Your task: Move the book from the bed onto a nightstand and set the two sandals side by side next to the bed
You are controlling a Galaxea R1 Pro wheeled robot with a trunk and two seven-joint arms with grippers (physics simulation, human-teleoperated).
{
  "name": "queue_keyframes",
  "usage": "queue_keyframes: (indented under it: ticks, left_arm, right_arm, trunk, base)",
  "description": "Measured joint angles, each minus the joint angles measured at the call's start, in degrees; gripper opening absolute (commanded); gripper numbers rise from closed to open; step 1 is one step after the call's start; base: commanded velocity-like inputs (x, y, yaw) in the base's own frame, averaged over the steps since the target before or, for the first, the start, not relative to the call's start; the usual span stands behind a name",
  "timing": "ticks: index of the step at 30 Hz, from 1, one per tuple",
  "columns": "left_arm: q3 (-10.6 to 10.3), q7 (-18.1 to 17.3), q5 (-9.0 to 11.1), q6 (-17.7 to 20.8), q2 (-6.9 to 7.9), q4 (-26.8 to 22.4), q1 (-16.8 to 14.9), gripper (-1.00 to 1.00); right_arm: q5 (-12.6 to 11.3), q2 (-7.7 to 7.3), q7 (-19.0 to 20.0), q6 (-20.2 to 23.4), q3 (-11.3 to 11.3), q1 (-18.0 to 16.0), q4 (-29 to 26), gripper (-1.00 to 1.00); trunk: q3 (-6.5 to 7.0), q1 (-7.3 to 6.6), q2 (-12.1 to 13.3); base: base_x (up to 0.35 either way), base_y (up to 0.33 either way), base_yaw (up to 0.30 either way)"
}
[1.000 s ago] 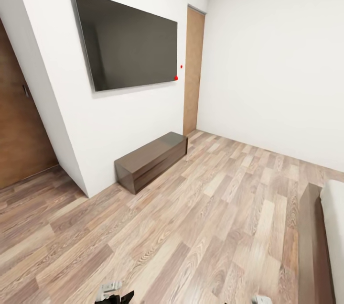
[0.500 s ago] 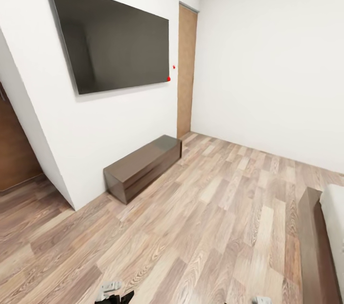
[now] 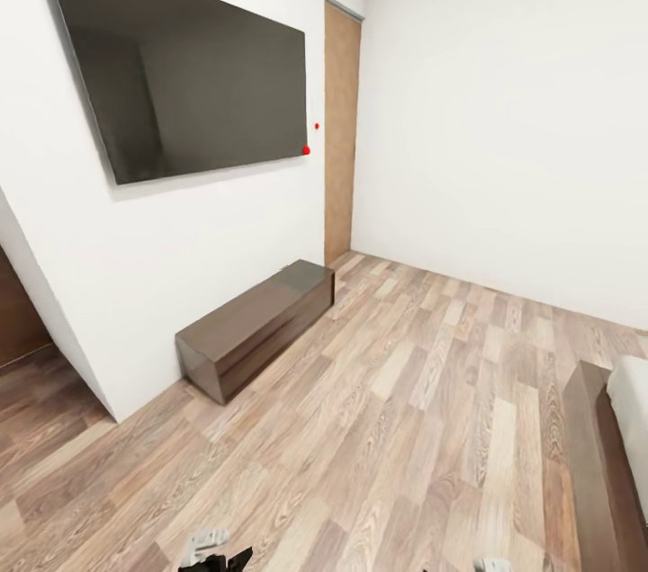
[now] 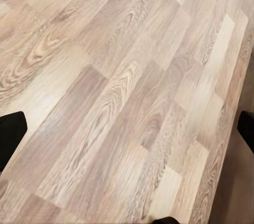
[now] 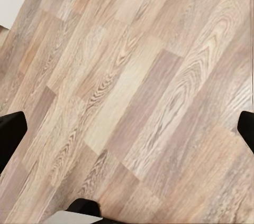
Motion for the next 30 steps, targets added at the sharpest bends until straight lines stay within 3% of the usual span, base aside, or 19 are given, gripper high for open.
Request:
queue_keyframes:
  ticks: [5,17,30]
  left_arm:
    - [0.0,0.0,0.0,0.0,0.0,-0.01,0.01,1.0]
    - [0.0,-0.01,0.0,-0.02,0.01,-0.01,0.01,1.0]
    - [0.0,0.0,0.0,0.0,0.01,-0.01,0.0,1.0]
  right_arm:
    - [0.0,0.0,0.0,0.02,0.0,0.02,0.01,1.0]
    - [0.0,0.0,-0.01,0.02,0.01,0.01,0.01,1.0]
    - [0.0,-0.01,0.0,0.02,0.0,0.03,0.01,1.0]
  trunk:
    - [0.0,0.0,0.0]
    - [0.0,0.02,0.0]
    - [0.0,0.0,0.0]
  base:
    - [0.309,0.0,-0.181]
    - [0.164,0.0,-0.013]
    - [0.306,0.016,-0.033]
